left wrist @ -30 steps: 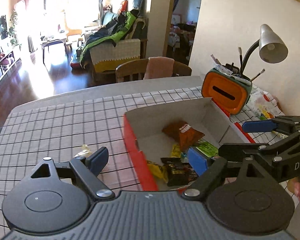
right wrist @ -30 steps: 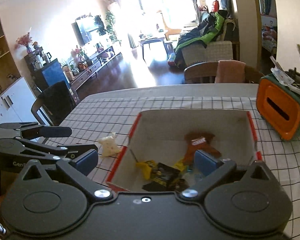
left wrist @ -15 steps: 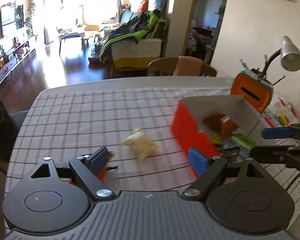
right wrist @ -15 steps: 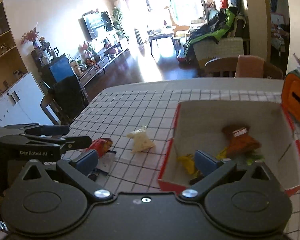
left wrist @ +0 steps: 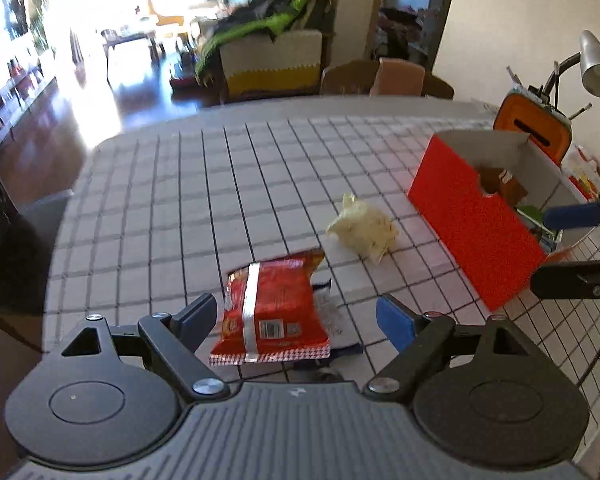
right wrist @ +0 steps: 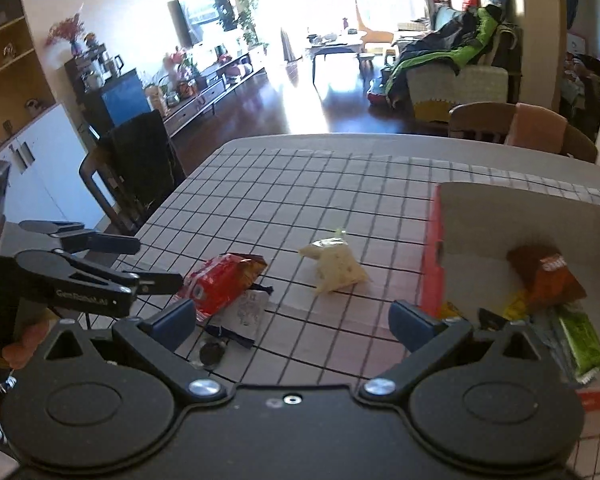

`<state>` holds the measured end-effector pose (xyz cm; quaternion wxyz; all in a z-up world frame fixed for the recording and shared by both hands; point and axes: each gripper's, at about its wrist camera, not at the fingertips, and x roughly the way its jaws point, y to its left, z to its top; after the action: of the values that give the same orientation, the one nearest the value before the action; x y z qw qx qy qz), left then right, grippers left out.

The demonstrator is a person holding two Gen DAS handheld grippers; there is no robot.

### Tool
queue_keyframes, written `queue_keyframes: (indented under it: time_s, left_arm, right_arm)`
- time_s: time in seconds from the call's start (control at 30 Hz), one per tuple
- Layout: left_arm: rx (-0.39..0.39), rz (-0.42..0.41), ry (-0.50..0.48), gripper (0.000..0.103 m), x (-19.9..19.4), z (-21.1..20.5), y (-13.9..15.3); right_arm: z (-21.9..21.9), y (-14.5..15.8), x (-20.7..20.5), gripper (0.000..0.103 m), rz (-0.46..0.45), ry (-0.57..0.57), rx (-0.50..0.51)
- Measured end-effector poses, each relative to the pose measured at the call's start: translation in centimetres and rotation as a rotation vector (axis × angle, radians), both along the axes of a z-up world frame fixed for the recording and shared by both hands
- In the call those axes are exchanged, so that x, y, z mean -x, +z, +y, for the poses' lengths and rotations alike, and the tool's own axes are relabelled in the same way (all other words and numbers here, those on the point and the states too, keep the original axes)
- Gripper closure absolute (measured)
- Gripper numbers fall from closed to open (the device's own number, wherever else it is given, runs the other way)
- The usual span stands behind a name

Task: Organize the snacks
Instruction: 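Move both tools back toward the red packet and cream bag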

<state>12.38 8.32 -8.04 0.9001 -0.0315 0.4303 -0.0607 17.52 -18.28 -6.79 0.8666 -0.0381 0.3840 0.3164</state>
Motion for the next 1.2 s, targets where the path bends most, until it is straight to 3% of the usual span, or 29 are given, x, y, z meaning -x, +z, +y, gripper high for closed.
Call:
queue_keyframes:
  time_s: [0.33,0.6,0.9,1.2]
  left_arm:
    - [0.093,0.134,0.06,0.016,-3.7,3.3,-3.6]
    - [0.161,0.24,0.087,0.016,-6.6,3.8,-5.8]
    - [0.224,0.316,0.117,0.016,-8.5,3.9,-7.9]
    - [0.238,0.311,0.144,0.016,-9.0,4.0,-8.3]
  right_arm:
    - [4.8,-3.2,-4.9,0.002,0.014,0.001,0.153]
    - [8.1,-5.9,-8.9,0.007,0.03,0.008,0.283]
    - [10.2,-9.0,-12.1,0.007,0.093,0.035,0.358]
    - [11.1,-11.2,-13.5,0.03,0.124,0.059,0.394]
